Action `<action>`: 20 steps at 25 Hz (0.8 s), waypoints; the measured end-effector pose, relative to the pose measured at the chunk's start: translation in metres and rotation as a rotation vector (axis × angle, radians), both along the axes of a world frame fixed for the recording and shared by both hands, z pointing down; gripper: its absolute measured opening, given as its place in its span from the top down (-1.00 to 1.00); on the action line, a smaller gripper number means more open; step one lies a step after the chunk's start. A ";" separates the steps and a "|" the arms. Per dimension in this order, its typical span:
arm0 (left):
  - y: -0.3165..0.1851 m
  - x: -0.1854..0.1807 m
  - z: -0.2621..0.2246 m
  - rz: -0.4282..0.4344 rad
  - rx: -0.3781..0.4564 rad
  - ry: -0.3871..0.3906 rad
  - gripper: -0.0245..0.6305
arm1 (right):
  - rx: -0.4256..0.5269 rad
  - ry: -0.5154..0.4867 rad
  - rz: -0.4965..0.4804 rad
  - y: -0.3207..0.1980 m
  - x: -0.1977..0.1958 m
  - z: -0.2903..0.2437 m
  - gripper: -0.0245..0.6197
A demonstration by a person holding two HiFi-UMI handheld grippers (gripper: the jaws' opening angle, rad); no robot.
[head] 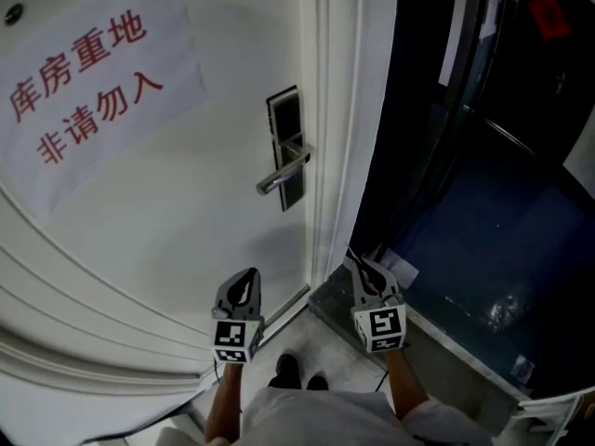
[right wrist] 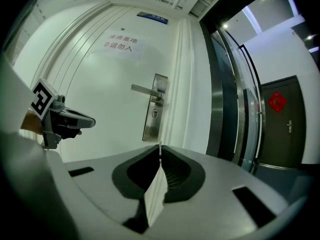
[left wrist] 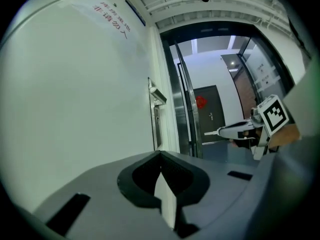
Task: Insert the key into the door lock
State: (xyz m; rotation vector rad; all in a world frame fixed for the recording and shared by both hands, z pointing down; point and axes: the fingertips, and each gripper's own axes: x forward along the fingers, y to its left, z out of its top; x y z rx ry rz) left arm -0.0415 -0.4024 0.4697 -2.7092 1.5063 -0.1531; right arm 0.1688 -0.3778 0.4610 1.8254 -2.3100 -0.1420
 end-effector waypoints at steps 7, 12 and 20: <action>-0.038 0.015 0.001 0.113 0.007 0.007 0.87 | 0.013 0.015 0.053 -0.050 -0.018 -0.005 0.83; -0.060 0.015 0.008 0.175 -0.002 0.015 0.87 | 0.021 0.026 0.087 -0.072 -0.030 -0.008 0.83; -0.077 0.020 0.010 0.180 -0.012 0.012 0.87 | 0.032 0.008 0.063 -0.096 -0.029 -0.010 0.83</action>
